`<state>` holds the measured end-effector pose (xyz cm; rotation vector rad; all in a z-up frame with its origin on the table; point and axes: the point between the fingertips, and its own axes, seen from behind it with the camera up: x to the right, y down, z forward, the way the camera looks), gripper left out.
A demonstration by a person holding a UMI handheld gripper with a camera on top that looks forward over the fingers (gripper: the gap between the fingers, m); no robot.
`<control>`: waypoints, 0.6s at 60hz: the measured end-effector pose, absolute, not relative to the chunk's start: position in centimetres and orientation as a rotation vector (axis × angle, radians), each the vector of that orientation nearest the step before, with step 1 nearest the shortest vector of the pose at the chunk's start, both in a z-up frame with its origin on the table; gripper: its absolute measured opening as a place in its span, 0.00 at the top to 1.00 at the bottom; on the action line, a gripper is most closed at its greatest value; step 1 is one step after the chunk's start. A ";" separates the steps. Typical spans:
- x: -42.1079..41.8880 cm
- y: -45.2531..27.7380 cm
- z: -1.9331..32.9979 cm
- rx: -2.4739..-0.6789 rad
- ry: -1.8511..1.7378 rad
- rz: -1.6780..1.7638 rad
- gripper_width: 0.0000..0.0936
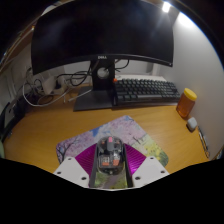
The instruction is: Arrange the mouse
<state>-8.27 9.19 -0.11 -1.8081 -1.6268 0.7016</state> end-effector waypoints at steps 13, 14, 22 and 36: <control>-7.0 9.2 -1.0 -1.818 -1.677 0.686 0.12; -7.0 9.2 -0.7 -1.813 -1.676 0.681 0.06; -5.1 8.6 3.9 -1.818 -1.647 0.688 0.08; 2.6 3.7 12.3 -1.849 -1.690 0.716 0.08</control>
